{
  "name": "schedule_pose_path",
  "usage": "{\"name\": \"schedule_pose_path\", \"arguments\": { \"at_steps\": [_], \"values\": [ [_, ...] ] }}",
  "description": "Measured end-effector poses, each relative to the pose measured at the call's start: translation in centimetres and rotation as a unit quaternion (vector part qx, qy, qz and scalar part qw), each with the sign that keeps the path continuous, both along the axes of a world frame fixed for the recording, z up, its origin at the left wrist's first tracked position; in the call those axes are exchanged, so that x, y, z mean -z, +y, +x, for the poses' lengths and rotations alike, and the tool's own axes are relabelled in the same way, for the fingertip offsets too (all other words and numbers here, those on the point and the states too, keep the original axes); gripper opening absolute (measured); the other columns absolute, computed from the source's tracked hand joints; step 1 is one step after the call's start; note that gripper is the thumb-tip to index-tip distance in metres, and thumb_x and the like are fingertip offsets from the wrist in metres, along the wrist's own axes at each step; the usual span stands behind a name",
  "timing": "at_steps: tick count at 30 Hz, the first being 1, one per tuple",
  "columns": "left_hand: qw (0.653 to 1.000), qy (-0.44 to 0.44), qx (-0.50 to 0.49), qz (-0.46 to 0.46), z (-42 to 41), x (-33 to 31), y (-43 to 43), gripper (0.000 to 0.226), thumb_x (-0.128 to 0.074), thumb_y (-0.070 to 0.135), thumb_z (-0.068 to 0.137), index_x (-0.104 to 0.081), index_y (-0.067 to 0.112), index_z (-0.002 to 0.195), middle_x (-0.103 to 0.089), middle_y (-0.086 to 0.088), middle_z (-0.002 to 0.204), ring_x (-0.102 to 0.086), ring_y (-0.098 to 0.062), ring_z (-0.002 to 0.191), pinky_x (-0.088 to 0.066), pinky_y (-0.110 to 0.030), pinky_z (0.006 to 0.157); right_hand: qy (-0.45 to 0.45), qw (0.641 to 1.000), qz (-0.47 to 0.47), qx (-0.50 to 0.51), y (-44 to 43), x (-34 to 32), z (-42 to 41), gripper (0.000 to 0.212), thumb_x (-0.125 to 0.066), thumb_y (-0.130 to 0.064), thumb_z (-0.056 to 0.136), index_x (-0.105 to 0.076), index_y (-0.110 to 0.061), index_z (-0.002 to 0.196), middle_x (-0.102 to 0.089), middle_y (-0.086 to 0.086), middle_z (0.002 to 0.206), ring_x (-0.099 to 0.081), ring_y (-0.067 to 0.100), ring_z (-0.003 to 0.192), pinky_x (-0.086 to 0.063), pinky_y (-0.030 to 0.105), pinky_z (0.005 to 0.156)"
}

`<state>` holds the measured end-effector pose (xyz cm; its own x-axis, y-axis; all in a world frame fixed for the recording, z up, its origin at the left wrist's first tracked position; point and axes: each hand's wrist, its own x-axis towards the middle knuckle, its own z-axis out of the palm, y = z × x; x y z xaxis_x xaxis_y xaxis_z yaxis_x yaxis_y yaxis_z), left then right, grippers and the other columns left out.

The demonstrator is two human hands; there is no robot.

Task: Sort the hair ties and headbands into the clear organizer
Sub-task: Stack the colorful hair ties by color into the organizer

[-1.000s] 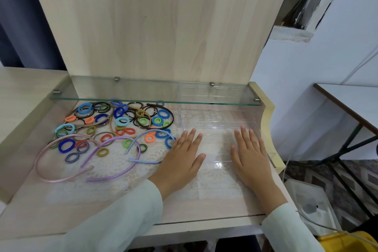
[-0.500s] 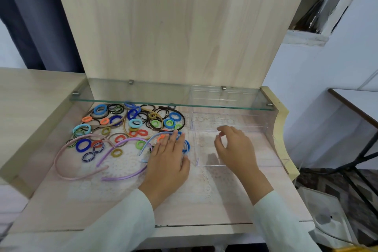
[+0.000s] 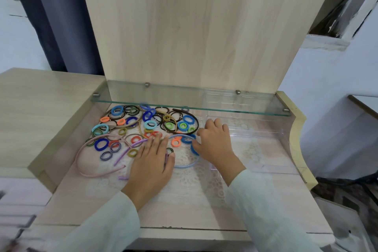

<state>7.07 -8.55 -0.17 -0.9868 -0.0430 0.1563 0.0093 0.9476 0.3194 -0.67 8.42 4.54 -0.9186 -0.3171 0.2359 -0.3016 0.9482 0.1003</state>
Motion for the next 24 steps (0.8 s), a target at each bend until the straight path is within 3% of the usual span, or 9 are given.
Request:
{"name": "schedule_pose_path", "arguments": {
  "at_steps": [6,10,12,14,15,17,19,21,24],
  "values": [
    [0.999,-0.029,-0.002,0.021,0.4,0.4,-0.7,0.085,0.006,0.062,0.083,-0.011,0.026,0.158,-0.006,0.004,0.165,-0.002,-0.014,0.152,-0.001,-0.029,0.120,-0.025,0.999,0.021,0.009,-1.3,0.0,0.1,0.029,-0.047,-0.035,0.092,-0.067,-0.015,0.101,-0.054,0.005,0.107,-0.041,0.027,0.106,-0.032,0.039,0.087],
    [0.996,-0.054,0.013,0.068,0.1,0.4,-1.0,0.060,-0.020,0.048,0.103,-0.005,0.028,0.158,0.000,0.008,0.165,0.000,-0.012,0.152,-0.002,-0.033,0.122,-0.044,0.998,0.027,0.027,-1.5,-0.4,0.0,0.025,-0.046,-0.027,0.093,-0.065,-0.014,0.103,-0.056,0.005,0.110,-0.041,0.027,0.109,-0.032,0.039,0.091],
    [0.993,-0.024,0.030,0.114,0.3,-0.1,-1.4,0.055,-0.038,0.032,0.104,-0.023,0.019,0.155,-0.008,0.001,0.165,-0.008,-0.018,0.152,-0.011,-0.042,0.123,-0.045,0.998,0.026,0.030,-1.4,-0.6,-0.2,0.025,-0.045,-0.023,0.093,-0.065,-0.013,0.104,-0.057,0.005,0.110,-0.042,0.028,0.109,-0.032,0.038,0.090],
    [0.987,-0.013,0.056,0.148,0.4,-0.2,-1.6,0.041,-0.058,0.015,0.095,-0.053,0.006,0.134,-0.020,-0.014,0.161,-0.022,-0.031,0.149,-0.028,-0.055,0.116,-0.042,0.998,0.017,0.034,-1.2,-0.9,-0.4,0.025,-0.046,-0.023,0.092,-0.065,-0.013,0.104,-0.057,0.005,0.109,-0.043,0.028,0.108,-0.033,0.037,0.086],
    [0.985,-0.036,0.050,0.161,0.4,-0.3,-1.7,0.040,-0.054,0.015,0.095,-0.053,0.006,0.134,-0.020,-0.013,0.161,-0.020,-0.030,0.149,-0.028,-0.055,0.116,-0.042,0.998,0.004,0.037,-1.1,-1.0,-0.6,0.024,-0.046,-0.024,0.092,-0.065,-0.013,0.103,-0.058,0.005,0.108,-0.044,0.028,0.107,-0.034,0.036,0.085],
    [0.973,-0.021,0.033,0.226,0.6,-0.4,-1.9,0.053,-0.040,0.024,0.096,-0.036,0.017,0.148,-0.022,0.000,0.161,-0.020,-0.018,0.149,-0.025,-0.045,0.119,-0.043,0.997,-0.042,0.042,-0.6,-1.4,-0.8,0.026,-0.048,-0.028,0.092,-0.067,-0.013,0.101,-0.060,0.005,0.105,-0.046,0.028,0.105,-0.038,0.035,0.084],
    [0.974,0.028,0.006,0.223,0.6,-0.2,-2.0,0.052,-0.049,0.017,0.092,-0.038,0.020,0.143,-0.037,0.004,0.150,-0.036,-0.017,0.139,-0.035,-0.040,0.112,-0.055,0.991,-0.110,0.048,-0.1,-2.1,-0.9,0.024,-0.050,-0.029,0.090,-0.068,-0.014,0.097,-0.062,0.005,0.099,-0.050,0.027,0.101,-0.044,0.034,0.079],
    [0.978,0.088,-0.001,0.192,0.6,0.0,-1.9,0.037,-0.058,0.015,0.087,-0.049,0.021,0.122,-0.049,0.005,0.126,-0.049,-0.020,0.117,-0.043,-0.037,0.094,-0.091,0.976,-0.188,0.064,0.5,-2.8,-1.2,0.018,-0.053,-0.028,0.088,-0.065,-0.016,0.087,-0.061,0.002,0.087,-0.054,0.024,0.089,-0.045,0.030,0.069],
    [0.987,0.113,-0.006,0.117,0.4,0.0,-1.6,0.021,-0.060,0.028,0.081,-0.052,0.022,0.099,-0.047,0.005,0.102,-0.048,-0.017,0.093,-0.043,-0.035,0.078,-0.137,0.951,-0.265,0.084,1.3,-3.7,-1.6,0.014,-0.057,-0.030,0.086,-0.057,-0.019,0.077,-0.058,-0.002,0.076,-0.056,0.019,0.074,-0.040,0.026,0.060]
  ]
}}
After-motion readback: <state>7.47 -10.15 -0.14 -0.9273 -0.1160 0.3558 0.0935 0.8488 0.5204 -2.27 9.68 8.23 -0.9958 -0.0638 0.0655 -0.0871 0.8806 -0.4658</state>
